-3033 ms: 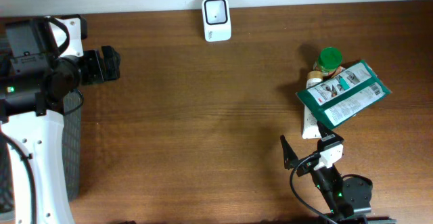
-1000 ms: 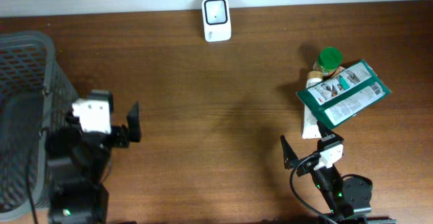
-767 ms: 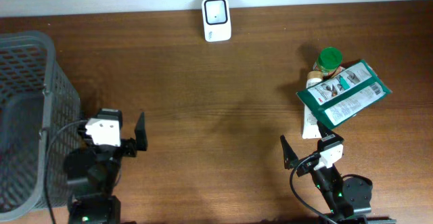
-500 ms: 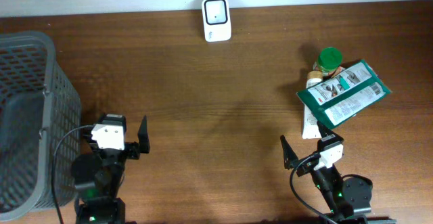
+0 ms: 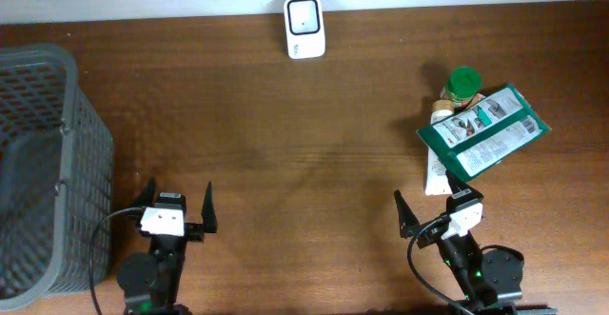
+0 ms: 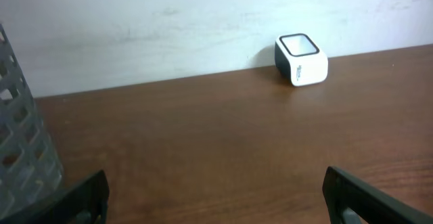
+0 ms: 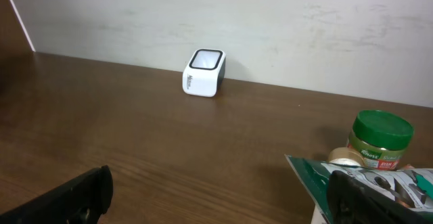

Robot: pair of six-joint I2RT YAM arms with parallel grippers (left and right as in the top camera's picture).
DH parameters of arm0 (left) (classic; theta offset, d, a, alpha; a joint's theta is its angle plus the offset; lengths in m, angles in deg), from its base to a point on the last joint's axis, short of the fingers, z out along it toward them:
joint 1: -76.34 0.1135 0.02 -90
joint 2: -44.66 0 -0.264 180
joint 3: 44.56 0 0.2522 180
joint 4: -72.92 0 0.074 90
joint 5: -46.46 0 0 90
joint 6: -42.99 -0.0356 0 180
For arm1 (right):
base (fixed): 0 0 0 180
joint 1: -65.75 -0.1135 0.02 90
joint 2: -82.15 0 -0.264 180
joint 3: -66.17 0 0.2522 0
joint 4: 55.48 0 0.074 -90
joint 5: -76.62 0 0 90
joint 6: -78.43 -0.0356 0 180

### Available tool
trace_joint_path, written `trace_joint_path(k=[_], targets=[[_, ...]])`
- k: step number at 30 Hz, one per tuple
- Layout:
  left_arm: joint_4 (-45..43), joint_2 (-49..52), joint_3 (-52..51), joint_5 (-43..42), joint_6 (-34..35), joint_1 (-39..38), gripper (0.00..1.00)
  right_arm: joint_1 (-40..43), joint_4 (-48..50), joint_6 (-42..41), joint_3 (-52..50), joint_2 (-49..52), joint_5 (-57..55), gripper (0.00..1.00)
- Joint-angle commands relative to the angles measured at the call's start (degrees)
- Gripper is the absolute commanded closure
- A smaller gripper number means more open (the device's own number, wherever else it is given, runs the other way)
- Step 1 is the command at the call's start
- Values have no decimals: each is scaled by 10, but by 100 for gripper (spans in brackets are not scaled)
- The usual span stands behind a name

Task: Scan the item barcode

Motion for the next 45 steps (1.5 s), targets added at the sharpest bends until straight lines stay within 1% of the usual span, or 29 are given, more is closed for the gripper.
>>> trace_joint_path(k=[1, 4, 8, 11, 18, 22, 28, 45], targets=[[-3, -25, -4, 2, -7, 0, 1, 3, -3, 2, -3, -5, 1, 2], [-8, -40, -4, 0, -7, 0, 1, 3, -3, 2, -3, -5, 1, 1], [-41, -78, -4, 0, -7, -7, 1, 3, -3, 2, -3, -5, 1, 2], [-41, -109, -4, 0, -7, -14, 1, 3, -3, 2, -3, -5, 1, 2], [9, -150, -4, 2, -7, -35, 1, 3, -3, 2, -3, -5, 1, 2], [66, -170, -4, 2, -7, -40, 1, 3, -3, 2, -3, -5, 1, 2], [148, -169, -4, 7, -7, -49, 1, 3, -3, 2, -3, -5, 1, 2], [147, -168, -4, 7, -7, -49, 1, 3, -3, 2, -3, -5, 1, 2]])
